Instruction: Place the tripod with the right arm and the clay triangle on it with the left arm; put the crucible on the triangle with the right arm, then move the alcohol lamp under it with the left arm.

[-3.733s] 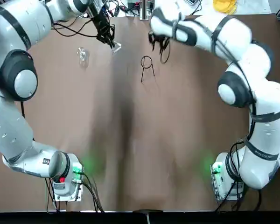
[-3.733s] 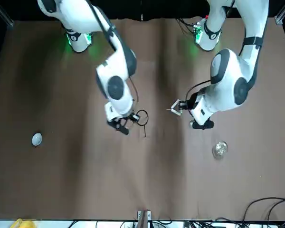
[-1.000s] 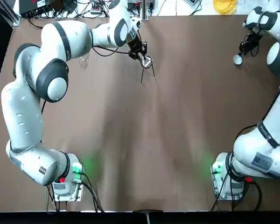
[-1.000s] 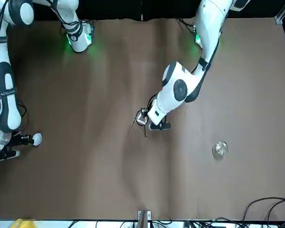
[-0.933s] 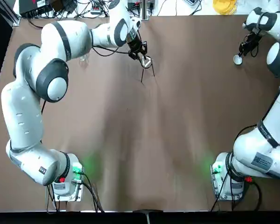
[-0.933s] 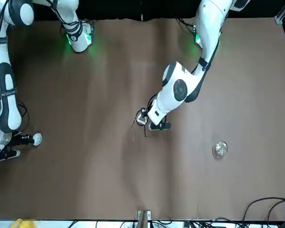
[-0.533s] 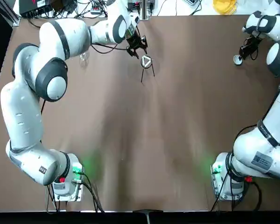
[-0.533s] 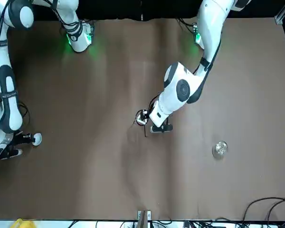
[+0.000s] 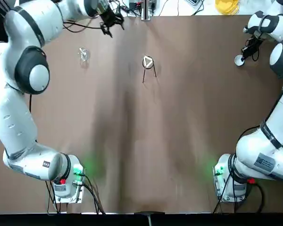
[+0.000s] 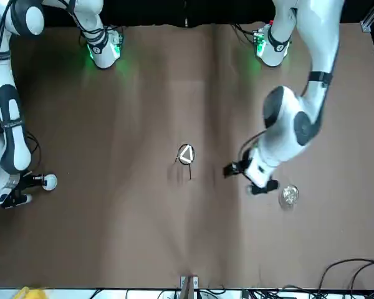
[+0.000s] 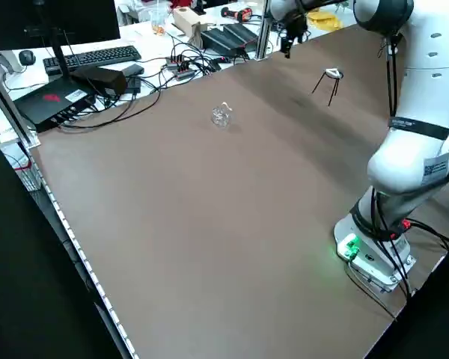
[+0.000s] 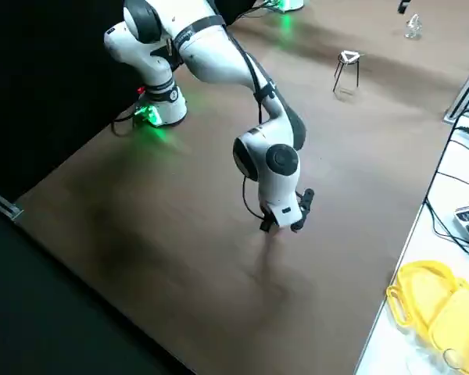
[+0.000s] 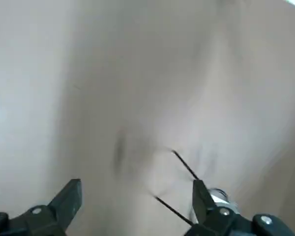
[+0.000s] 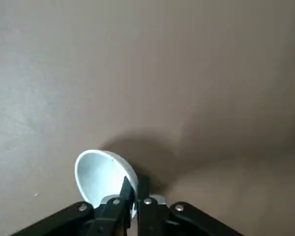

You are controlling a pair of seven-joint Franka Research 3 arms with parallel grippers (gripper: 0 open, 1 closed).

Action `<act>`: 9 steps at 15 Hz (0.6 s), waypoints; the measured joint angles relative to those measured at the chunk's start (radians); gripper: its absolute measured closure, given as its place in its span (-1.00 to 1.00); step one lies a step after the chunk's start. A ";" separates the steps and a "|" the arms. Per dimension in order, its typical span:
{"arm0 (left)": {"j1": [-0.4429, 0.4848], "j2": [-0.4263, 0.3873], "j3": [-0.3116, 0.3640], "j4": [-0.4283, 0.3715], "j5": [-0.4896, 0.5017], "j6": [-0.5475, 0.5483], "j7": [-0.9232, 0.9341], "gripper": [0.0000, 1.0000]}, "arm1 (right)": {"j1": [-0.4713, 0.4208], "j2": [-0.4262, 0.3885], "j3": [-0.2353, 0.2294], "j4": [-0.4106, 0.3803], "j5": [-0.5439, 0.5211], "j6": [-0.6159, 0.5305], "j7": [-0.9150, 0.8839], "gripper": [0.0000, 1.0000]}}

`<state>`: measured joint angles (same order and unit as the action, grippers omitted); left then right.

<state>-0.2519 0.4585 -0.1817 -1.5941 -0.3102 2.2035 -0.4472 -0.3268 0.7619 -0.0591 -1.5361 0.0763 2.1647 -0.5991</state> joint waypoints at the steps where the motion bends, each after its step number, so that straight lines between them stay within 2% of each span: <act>1: 0.030 -0.006 0.000 0.000 0.024 -0.014 0.017 -0.99 | 0.000 -0.003 0.002 0.000 0.000 -0.004 0.000 0.86; 5: 0.139 -0.010 0.000 -0.002 0.057 -0.092 0.169 -0.98 | 0.002 -0.002 0.012 0.002 -0.001 0.000 -0.001 0.86; 6: 0.211 -0.015 -0.001 -0.002 0.058 -0.121 0.288 -0.99 | 0.005 -0.003 0.041 0.006 -0.001 -0.012 0.000 0.86; 9: 0.319 -0.021 -0.003 -0.002 0.058 -0.171 0.501 -0.99 | 0.015 -0.026 0.090 0.034 -0.001 -0.104 0.003 0.86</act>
<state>0.0669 0.4377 -0.1845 -1.5959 -0.2519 2.0329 0.0541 -0.3122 0.7364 0.0309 -1.5022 0.0755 2.0611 -0.5965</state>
